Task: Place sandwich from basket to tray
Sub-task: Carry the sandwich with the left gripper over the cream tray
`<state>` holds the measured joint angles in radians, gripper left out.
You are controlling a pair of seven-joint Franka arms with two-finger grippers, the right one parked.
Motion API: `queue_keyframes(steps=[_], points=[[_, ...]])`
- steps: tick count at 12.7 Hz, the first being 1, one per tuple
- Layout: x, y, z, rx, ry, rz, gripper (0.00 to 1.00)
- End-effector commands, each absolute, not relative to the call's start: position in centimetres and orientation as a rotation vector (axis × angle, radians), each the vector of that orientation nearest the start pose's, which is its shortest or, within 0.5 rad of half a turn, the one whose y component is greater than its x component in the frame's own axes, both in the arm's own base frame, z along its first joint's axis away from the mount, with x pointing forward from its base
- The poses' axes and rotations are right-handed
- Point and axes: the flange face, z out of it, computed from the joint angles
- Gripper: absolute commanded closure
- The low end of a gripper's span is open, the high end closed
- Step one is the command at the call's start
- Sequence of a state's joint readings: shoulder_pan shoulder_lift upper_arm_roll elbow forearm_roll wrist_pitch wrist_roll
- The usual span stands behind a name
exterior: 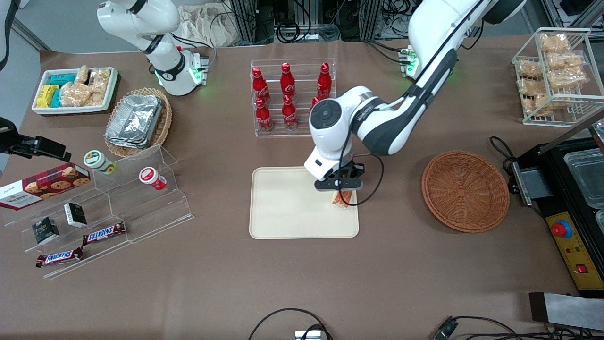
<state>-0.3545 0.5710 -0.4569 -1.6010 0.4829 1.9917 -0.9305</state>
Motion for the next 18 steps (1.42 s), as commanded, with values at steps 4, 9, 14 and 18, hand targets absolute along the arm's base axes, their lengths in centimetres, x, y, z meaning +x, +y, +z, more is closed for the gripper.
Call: queue_keyframes(steps=[4, 9, 14, 18], points=[[51.5, -46.7, 26.8, -2.867, 0.081, -0.131, 0.94], [51.9, -47.4, 24.3, -2.872, 0.050, -0.106, 0.94], [52.0, -47.0, 22.3, -2.837, 0.022, -0.128, 0.84], [52.8, -46.6, 24.0, -2.850, -0.017, -0.145, 0.52]])
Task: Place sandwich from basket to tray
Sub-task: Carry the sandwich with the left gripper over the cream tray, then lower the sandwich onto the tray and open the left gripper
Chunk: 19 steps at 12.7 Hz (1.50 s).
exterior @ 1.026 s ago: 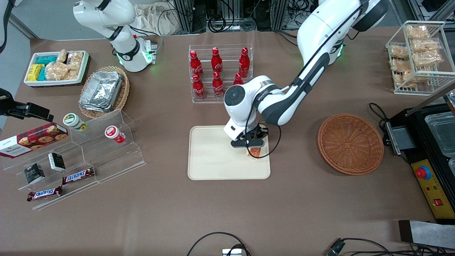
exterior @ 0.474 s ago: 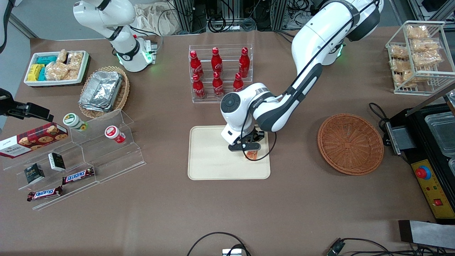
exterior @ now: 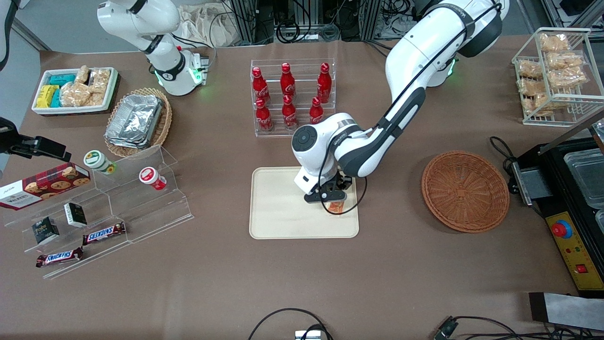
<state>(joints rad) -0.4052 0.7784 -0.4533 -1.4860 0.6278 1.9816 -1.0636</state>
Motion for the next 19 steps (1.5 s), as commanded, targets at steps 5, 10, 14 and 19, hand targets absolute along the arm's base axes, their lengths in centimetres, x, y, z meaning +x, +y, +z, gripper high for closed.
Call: queue_keyframes(steps=[5, 10, 14, 19], points=[[54.5, -45.6, 27.2, -2.831, -0.098, -0.143, 0.37], [54.5, -45.6, 28.3, -2.847, -0.179, -0.141, 0.31], [57.1, -41.7, 33.2, -2.866, -0.309, -0.135, 0.00], [60.2, -37.3, 38.5, -2.903, -0.451, -0.170, 0.00]])
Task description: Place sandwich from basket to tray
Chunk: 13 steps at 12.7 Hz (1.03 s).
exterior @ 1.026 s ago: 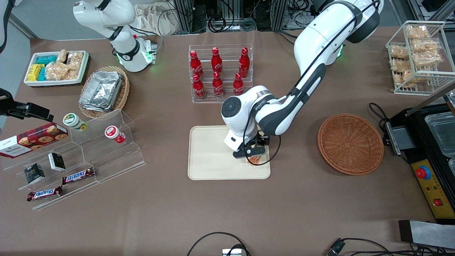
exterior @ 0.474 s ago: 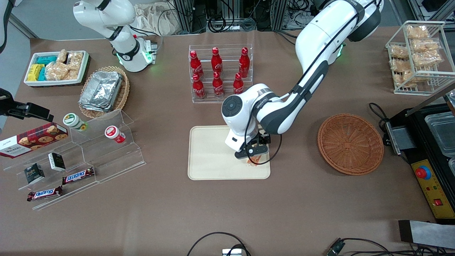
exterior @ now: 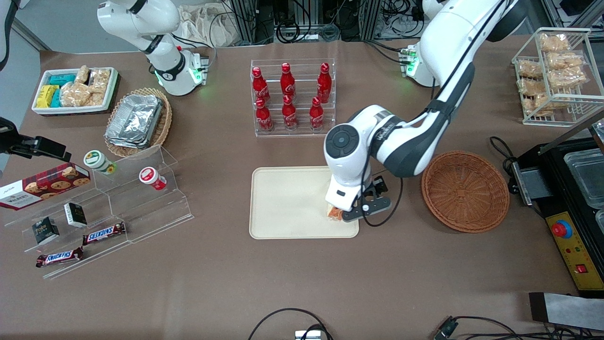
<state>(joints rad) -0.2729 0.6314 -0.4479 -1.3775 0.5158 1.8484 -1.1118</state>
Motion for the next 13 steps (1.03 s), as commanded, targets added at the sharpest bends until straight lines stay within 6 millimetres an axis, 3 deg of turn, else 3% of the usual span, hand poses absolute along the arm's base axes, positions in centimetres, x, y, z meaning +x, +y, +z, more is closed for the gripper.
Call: queue_keyframes(steps=[1, 5, 9, 13], points=[[60.7, -36.1, 38.7, -2.898, -0.442, -0.138, 0.00], [63.2, -31.4, 43.1, -2.919, -0.450, -0.085, 0.00], [65.5, -24.9, 46.8, -2.978, -0.457, -0.011, 0.00], [65.2, -20.4, 50.1, -3.020, -0.334, 0.022, 0.00]])
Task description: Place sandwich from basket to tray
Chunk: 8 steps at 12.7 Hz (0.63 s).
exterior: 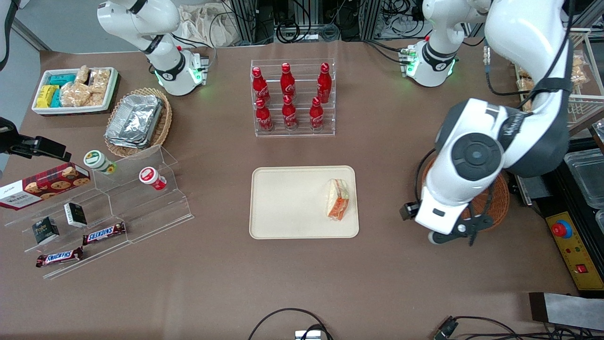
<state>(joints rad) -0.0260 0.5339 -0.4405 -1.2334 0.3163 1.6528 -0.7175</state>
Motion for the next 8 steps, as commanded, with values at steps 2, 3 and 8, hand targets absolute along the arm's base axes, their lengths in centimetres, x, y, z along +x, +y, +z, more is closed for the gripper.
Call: queue_keyframes(steps=[2, 3, 8], points=[[64.3, -16.3, 50.9, -3.047, -0.309, 0.050, 0.00], [63.9, -14.4, 51.8, -3.070, -0.277, 0.026, 0.00], [59.9, -6.3, 55.6, -3.105, -0.181, 0.017, 0.00]])
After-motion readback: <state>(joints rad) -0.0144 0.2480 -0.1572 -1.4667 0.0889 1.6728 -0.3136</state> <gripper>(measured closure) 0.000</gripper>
